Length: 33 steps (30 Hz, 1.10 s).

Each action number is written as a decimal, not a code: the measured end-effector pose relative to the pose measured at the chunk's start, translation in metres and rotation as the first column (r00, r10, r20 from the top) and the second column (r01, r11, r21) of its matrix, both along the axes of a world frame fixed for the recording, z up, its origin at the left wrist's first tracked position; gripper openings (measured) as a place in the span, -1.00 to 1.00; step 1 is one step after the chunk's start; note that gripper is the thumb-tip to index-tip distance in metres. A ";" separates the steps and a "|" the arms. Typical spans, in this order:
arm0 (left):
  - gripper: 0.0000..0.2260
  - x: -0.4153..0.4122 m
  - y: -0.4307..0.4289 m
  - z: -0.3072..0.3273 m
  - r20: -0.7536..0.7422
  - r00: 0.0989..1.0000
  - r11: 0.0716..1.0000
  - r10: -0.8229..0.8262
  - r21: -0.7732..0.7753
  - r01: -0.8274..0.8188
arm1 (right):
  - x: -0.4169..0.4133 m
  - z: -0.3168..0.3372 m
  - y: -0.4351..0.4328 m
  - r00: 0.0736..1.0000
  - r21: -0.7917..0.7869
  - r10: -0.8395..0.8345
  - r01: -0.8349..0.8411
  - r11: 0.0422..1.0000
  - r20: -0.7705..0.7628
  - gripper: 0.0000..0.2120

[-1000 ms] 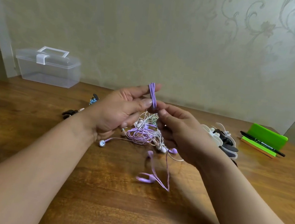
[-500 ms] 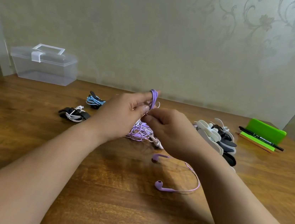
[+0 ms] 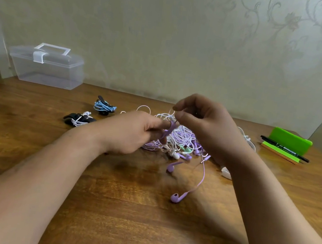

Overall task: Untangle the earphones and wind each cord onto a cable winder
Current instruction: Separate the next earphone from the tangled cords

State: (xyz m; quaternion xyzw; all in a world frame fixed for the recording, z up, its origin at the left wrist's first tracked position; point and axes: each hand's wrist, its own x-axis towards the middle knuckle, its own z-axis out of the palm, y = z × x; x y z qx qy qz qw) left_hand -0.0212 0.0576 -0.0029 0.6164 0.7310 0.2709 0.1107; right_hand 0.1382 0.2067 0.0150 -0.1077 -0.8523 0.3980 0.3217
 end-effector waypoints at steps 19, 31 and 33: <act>-0.60 -0.005 0.002 0.005 0.682 0.692 0.890 -0.238 0.439 -0.126 | -0.013 -0.016 -0.014 0.987 -0.101 0.042 -0.027 0.995 0.152 -0.80; -0.64 -0.002 0.007 -0.007 0.127 0.992 0.971 0.020 0.233 -0.050 | -0.003 -0.001 -0.023 0.981 0.337 -0.156 0.107 0.935 0.120 -0.72; -0.74 0.003 0.005 -0.005 0.099 0.994 0.978 -0.035 0.206 0.014 | 0.000 0.003 -0.018 0.986 0.274 -0.156 0.133 0.952 0.065 -0.79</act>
